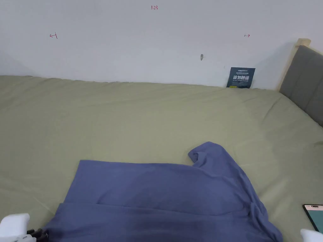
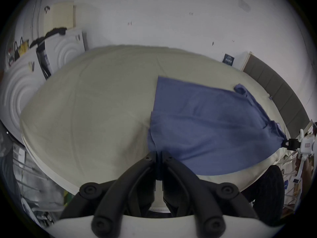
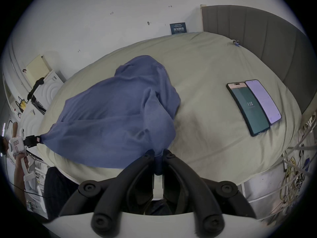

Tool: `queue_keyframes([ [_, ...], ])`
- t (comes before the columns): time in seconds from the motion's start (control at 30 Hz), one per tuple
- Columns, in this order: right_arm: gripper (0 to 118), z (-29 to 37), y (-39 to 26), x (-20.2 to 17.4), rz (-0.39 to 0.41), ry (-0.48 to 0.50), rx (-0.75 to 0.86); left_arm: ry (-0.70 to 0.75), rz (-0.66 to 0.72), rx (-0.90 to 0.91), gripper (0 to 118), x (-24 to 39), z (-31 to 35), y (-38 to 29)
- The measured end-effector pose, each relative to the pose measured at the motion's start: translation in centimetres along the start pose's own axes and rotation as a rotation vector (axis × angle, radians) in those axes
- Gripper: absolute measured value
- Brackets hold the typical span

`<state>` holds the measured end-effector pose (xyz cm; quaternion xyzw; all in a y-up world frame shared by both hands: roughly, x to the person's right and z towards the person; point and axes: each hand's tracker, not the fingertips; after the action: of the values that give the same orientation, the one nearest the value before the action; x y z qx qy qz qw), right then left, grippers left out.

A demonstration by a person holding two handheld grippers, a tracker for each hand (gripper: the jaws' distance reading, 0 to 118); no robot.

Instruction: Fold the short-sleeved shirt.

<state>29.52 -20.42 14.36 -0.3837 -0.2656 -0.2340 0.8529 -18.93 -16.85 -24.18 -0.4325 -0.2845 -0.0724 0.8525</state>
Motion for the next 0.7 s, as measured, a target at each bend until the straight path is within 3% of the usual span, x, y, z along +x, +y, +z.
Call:
queue_keyframes([
  [0.03, 18, 0.0, -0.7, 0.1, 0.0, 0.018, 0.052, 0.011, -0.004, 0.015, 13, 0.0, 0.0, -0.6],
  [0.07, 45, 0.4, -1.1, 0.4, -0.022, 0.007, 0.08, 0.028, -0.005, 0.03, 39, 0.0, 0.3, -1.1],
  [0.1, 87, 0.9, -1.3, 0.6, -0.059, 0.009, 0.084, 0.024, -0.006, 0.039, 79, -0.1, 0.9, -1.4],
  [0.13, 117, 1.9, -1.4, 0.8, -0.105, 0.05, 0.111, 0.014, -0.004, 0.093, 111, -0.8, 1.2, -1.9],
  [0.2, 117, 4.8, -1.2, 0.4, -0.177, 0.103, 0.235, -0.001, 0.005, 0.204, 112, -0.7, 3.7, -2.0],
  [0.33, 117, 9.4, 0.5, -3.3, -0.037, 0.168, 0.419, 0.003, -0.025, 0.393, 112, -0.2, 6.4, -1.6],
  [0.4, 113, 10.7, 1.5, -5.4, 0.024, 0.23, 0.425, 0.004, -0.055, 0.514, 109, 2.1, 8.2, -0.9],
  [0.43, 96, 11.4, 1.8, -6.6, 0.06, 0.243, 0.466, 0.018, -0.062, 0.535, 102, 2.6, 8.5, -0.5],
  [0.47, 69, 11.6, 2.1, -7.7, 0.099, 0.216, 0.501, 0.022, -0.067, 0.536, 88, 3.1, 8.6, 0.1],
  [0.5, 35, 11.8, 2.4, -8.7, 0.138, 0.173, 0.509, 0.018, -0.067, 0.516, 64, 3.4, 8.4, 0.8],
  [0.53, 7, 11.8, 2.8, -9.6, 0.182, 0.138, 0.506, 0.015, -0.078, 0.502, 19, 4.2, 8.2, 1.6],
  [0.57, 7, 11.7, 3.1, -10.2, 0.202, 0.118, 0.513, 0.006, -0.088, 0.47, 1, 4.5, 7.6, 2.2],
  [0.63, 7, 11.1, 3.7, -10.7, 0.191, 0.178, 0.507, -0.007, -0.092, 0.447, 1, 4.8, 6.1, 3.4],
  [0.7, 7, 10.3, 4.2, -11.3, 0.184, 0.177, 0.483, -0.001, -0.101, 0.373, 1, 4.7, 3.8, 4.7],
])
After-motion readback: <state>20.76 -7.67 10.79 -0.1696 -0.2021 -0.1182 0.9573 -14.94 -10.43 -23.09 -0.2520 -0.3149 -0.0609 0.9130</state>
